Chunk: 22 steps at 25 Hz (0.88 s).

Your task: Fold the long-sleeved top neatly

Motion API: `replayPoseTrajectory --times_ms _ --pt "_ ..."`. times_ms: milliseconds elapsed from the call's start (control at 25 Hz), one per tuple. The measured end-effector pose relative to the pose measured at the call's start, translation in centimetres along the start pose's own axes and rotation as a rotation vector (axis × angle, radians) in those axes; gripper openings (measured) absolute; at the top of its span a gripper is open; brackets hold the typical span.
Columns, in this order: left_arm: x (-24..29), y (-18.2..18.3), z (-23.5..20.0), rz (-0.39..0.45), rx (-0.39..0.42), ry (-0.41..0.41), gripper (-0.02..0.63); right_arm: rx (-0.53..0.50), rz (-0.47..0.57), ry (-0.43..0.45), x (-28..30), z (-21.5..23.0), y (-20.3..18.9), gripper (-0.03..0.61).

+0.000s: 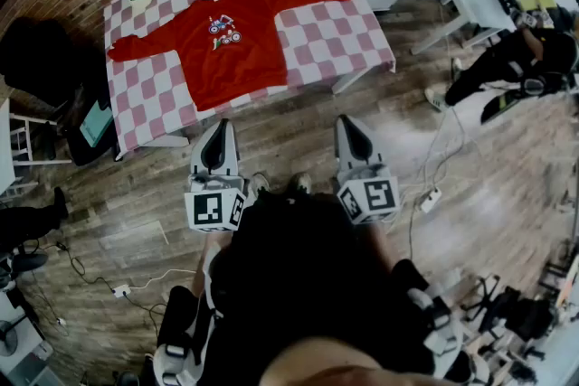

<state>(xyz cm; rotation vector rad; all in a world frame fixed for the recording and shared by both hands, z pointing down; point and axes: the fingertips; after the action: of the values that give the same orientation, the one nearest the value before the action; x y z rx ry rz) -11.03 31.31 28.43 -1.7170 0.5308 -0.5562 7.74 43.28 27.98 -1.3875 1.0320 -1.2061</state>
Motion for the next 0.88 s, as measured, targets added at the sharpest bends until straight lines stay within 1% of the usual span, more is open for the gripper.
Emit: replayPoseTrajectory --times_ms 360,520,560,640,680,800,880 --pt "0.0 0.3 -0.4 0.005 -0.002 0.0 0.008 0.002 0.015 -0.013 -0.2 0.1 0.6 0.008" --pt "-0.3 0.4 -0.7 0.009 0.002 -0.001 0.008 -0.008 0.04 0.001 -0.2 -0.7 1.2 0.009" --pt "-0.4 0.3 -0.7 0.008 0.0 -0.002 0.008 -0.011 0.039 0.01 0.0 -0.9 1.1 0.018" --pt "-0.4 0.1 -0.8 0.003 -0.005 -0.006 0.008 -0.005 0.032 0.027 0.4 -1.5 0.8 0.168" --pt "-0.4 -0.1 -0.9 -0.001 -0.005 -0.009 0.008 -0.003 0.027 0.03 0.6 -1.8 0.6 0.186" --pt "-0.7 -0.5 -1.4 -0.014 -0.004 -0.018 0.008 -0.006 0.013 0.021 0.7 -2.5 0.1 0.189" --pt "-0.8 -0.7 -1.8 -0.018 -0.008 -0.025 0.008 0.012 0.012 0.012 0.8 -2.9 0.0 0.189"
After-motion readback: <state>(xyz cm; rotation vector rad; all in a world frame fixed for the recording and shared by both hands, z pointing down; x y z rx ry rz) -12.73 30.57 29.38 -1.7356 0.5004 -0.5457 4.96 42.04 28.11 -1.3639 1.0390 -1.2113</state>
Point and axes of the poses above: the fingertips, and each gripper's own axes: x forward along the fingers, z to its right, y out of its top, and after that the axes turned 5 degrees about -x, right-handed
